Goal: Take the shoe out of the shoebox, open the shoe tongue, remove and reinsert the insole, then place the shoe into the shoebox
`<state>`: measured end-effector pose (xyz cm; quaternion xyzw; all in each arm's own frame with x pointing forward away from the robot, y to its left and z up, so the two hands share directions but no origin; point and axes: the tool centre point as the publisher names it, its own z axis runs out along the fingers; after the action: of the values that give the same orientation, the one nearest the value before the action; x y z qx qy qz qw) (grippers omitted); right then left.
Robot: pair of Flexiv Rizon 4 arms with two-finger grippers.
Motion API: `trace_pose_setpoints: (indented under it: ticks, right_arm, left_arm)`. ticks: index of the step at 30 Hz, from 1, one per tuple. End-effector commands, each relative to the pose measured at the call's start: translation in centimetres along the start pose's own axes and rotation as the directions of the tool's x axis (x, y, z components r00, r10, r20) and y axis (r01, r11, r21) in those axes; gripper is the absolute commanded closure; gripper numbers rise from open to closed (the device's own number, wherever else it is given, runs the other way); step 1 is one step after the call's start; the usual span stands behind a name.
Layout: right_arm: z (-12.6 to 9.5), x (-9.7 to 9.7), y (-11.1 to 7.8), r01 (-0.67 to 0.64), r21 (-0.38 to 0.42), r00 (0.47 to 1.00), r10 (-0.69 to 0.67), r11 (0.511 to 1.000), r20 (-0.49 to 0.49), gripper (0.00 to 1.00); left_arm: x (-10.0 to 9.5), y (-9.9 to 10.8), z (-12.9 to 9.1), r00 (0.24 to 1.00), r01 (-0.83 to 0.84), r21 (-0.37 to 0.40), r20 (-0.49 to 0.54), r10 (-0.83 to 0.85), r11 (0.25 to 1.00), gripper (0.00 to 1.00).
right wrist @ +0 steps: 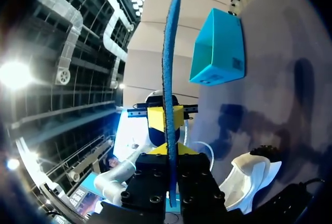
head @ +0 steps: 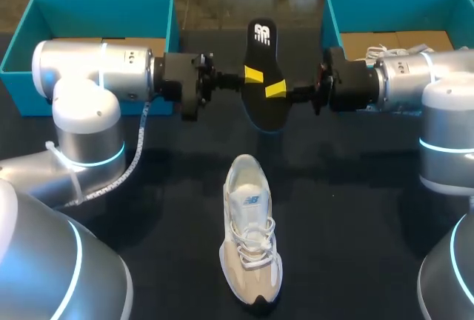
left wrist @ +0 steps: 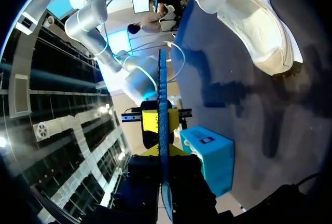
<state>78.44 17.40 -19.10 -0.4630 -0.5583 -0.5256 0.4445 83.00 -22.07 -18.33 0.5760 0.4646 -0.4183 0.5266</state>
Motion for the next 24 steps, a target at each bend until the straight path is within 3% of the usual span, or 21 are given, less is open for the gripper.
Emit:
trace_pose_setpoints:
  ticks: [1,5,10,22,24]
  right_arm:
    - [0.2,-0.2,0.0,0.004,-0.004,1.0,-0.004,1.0,-0.008,1.0]
    - [-0.2,-0.3,-0.1,0.018,-0.01,1.0,-0.018,1.0,-0.006,1.0]
    - [-0.6,-0.6,-0.2,0.047,-0.015,0.999,-0.047,0.999,-0.014,1.0]
    - [-0.6,-0.9,0.0,0.052,-0.022,0.999,-0.052,0.998,-0.015,1.0]
    - [-0.3,-0.4,0.4,0.064,-0.007,0.998,-0.064,0.998,0.014,1.0]
  left_arm:
    - [-0.7,-0.7,-0.5,1.0,-0.002,0.006,0.003,0.002,1.0,0.0]
    - [-1.6,-1.5,-2.2,0.999,0.011,-0.021,-0.053,-0.012,1.0,0.0]
    - [-1.4,-2.6,-4.5,0.947,0.277,-0.021,-0.16,-0.277,0.96,0.0]
    - [-1.4,-2.6,-4.5,0.947,0.277,-0.021,-0.16,-0.277,0.96,0.0]
    - [-1.6,-3.2,-4.7,0.917,0.356,-0.072,-0.164,-0.363,0.932,0.0]
